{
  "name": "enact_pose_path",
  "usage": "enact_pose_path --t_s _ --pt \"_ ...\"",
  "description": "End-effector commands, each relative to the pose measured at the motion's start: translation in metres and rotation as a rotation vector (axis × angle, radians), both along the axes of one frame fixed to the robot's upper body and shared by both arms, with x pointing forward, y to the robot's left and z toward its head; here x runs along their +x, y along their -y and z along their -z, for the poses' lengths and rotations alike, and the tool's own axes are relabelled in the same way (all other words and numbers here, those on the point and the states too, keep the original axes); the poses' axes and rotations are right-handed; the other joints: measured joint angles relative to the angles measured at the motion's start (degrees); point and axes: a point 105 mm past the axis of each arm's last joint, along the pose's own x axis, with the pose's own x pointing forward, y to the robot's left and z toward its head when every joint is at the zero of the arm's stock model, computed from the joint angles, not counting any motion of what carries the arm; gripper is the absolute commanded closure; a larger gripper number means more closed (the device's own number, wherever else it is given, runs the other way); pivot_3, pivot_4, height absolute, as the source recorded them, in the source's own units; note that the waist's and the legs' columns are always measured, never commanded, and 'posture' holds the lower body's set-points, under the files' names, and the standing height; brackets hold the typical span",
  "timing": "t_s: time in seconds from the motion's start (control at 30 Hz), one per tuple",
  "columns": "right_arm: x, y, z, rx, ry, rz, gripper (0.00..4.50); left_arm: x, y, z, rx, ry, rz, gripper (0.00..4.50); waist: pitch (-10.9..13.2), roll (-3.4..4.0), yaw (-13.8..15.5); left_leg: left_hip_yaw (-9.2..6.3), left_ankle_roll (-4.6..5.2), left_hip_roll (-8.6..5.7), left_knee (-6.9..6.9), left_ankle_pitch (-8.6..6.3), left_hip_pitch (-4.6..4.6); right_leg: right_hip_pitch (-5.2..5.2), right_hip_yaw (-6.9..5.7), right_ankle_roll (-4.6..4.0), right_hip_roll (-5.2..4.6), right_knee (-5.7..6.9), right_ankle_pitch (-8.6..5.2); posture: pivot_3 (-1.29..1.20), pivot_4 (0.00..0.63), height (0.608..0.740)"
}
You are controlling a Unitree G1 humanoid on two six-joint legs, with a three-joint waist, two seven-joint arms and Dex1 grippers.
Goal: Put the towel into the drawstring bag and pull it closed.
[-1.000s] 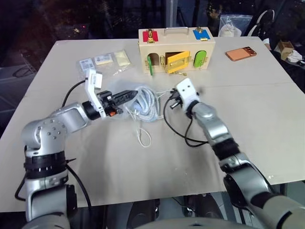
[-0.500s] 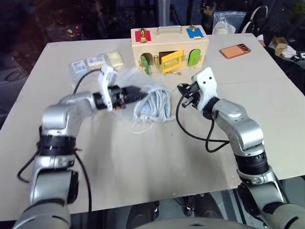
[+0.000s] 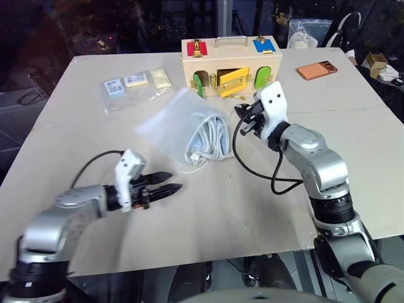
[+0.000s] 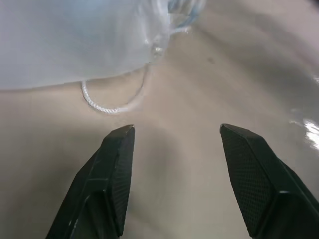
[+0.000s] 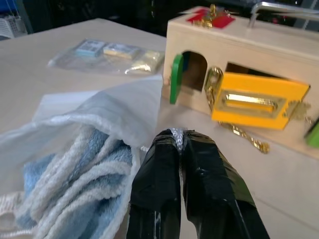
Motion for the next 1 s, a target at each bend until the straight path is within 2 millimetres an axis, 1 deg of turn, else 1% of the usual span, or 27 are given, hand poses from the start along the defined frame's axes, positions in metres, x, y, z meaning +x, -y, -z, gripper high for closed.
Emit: enact_pose_path --t_s 0.03,0.1,0.13,0.23,0.27,0.37,0.47,0.53,0.6,0.63,0.67,0.7,0.73,0.8,0.9,1.0 --pt "-0.001 0.003 -0.022 0.032 0.076 -0.005 4.5 0.033 0.008 0.003 0.048 0.132 -0.109 1.74 0.0 0.01 0.19 0.01 -0.01 0.0 0.01 0.0 -0.01 0.0 -0.02 0.09 0.05 0.0 0.06 0.0 0.15 0.74" --pt "0.0 0.005 -0.025 0.032 0.083 0.002 4.5 0.052 0.013 0.008 0.072 0.189 -0.16 1.74 -0.03 -0.03 0.35 0.01 -0.01 -0.04 0.03 0.02 -0.04 0.01 -0.1 0.11 0.07 -0.01 0.07 0.0 0.15 0.74" --pt "0.0 0.006 -0.026 0.033 0.086 0.006 4.5 0.059 0.014 0.007 0.055 0.209 -0.189 1.74 -0.03 -0.04 0.28 0.02 -0.01 -0.05 0.03 0.02 -0.04 0.02 -0.1 0.11 0.07 0.0 0.08 0.0 0.15 0.74" --pt "0.001 0.009 -0.028 0.032 0.093 0.015 4.5 0.07 0.021 0.003 -0.003 0.245 -0.225 1.74 -0.05 -0.07 -0.09 0.11 0.0 -0.05 0.05 0.01 -0.04 0.01 -0.05 0.13 0.07 0.0 0.09 0.0 0.15 0.74" --pt "0.001 0.009 -0.028 0.031 0.095 0.018 4.5 0.072 0.023 0.004 -0.009 0.248 -0.228 1.74 -0.05 -0.07 -0.12 0.14 0.0 -0.04 0.05 0.01 -0.03 0.01 -0.02 0.13 0.07 0.0 0.09 0.0 0.15 0.74" --pt "0.001 0.01 -0.028 0.032 0.097 0.025 4.5 0.066 0.036 0.017 0.024 0.23 -0.178 1.74 -0.05 -0.07 -0.11 0.14 0.0 -0.01 0.03 0.01 -0.02 -0.01 -0.04 0.14 0.09 0.01 0.09 0.0 0.15 0.74" --pt "0.001 0.01 -0.027 0.037 0.095 0.027 4.5 0.073 0.039 0.029 0.072 0.229 -0.222 1.74 -0.06 -0.05 0.11 0.1 0.0 0.0 0.02 0.01 -0.02 -0.01 -0.08 0.14 0.09 0.02 0.09 0.0 0.15 0.74" --pt "0.0 0.01 -0.026 0.036 0.091 0.027 4.5 0.075 0.046 0.037 0.132 0.243 -0.221 2.25 -0.07 -0.04 0.63 0.06 0.05 -0.03 0.04 -0.02 -0.02 0.04 -0.12 0.14 0.06 0.02 0.09 0.0 0.15 0.74" --pt "0.0 0.01 -0.026 0.038 0.091 0.026 4.5 0.077 0.049 0.041 0.155 0.237 -0.243 2.88 -0.08 -0.02 0.78 0.01 0.26 -0.05 0.13 -0.13 0.02 0.13 -0.16 0.14 0.06 0.02 0.09 0.0 0.15 0.74" --pt "0.0 0.01 -0.026 0.039 0.091 0.025 4.5 0.079 0.049 0.04 0.15 0.242 -0.255 3.41 -0.1 0.01 0.83 -0.01 0.27 -0.05 0.17 -0.13 0.09 0.22 -0.18 0.14 0.06 0.02 0.08 0.0 0.15 0.74" --pt "0.0 0.01 -0.027 0.039 0.094 0.024 4.5 0.08 0.047 0.035 0.138 0.252 -0.279 3.84 -0.12 0.02 0.85 -0.06 0.29 -0.05 0.24 -0.14 0.14 0.32 -0.22 0.14 0.06 0.02 0.08 0.0 0.15 0.74" --pt "0.0 0.01 -0.028 0.04 0.098 0.023 4.5 0.081 0.042 0.027 0.101 0.26 -0.31 4.35 -0.12 0.02 0.86 -0.14 0.32 -0.04 0.32 -0.16 0.16 0.41 -0.28 0.14 0.06 0.02 0.08 0.0 0.15 0.74" --pt "0.0 0.01 -0.03 0.041 0.102 0.024 4.5 0.081 0.037 0.018 0.064 0.272 -0.326 4.44 -0.12 0.02 0.84 -0.17 0.35 -0.04 0.38 -0.18 0.15 0.43 -0.32 0.13 0.05 0.02 0.08 0.0 0.15 0.74" --pt "0.001 0.011 -0.033 0.042 0.112 0.025 4.5 0.077 0.025 -0.005 -0.07 0.266 -0.342 4.44 -0.12 0.02 0.57 -0.19 0.35 -0.02 0.42 -0.18 0.1 0.42 -0.32 0.14 0.04 0.02 0.08 0.0 0.15 0.74" --pt "0.001 0.014 -0.04 0.047 0.128 0.026 4.5 0.059 0.01 -0.046 -0.322 0.197 -0.254 4.44 -0.05 -0.07 -0.25 -0.24 0.22 0.03 0.42 -0.11 0.01 0.35 -0.37 0.14 0.05 0.04 0.08 0.0 0.15 0.74" --pt "0.0 0.015 -0.049 0.061 0.144 0.019 4.5 0.053 -0.015 -0.072 -0.389 0.16 -0.248 4.44 -0.01 -0.02 -0.3 -0.31 0.05 0.09 0.4 -0.03 -0.01 0.31 -0.42 0.14 0.1 0.07 0.08 0.0 0.15 0.74"
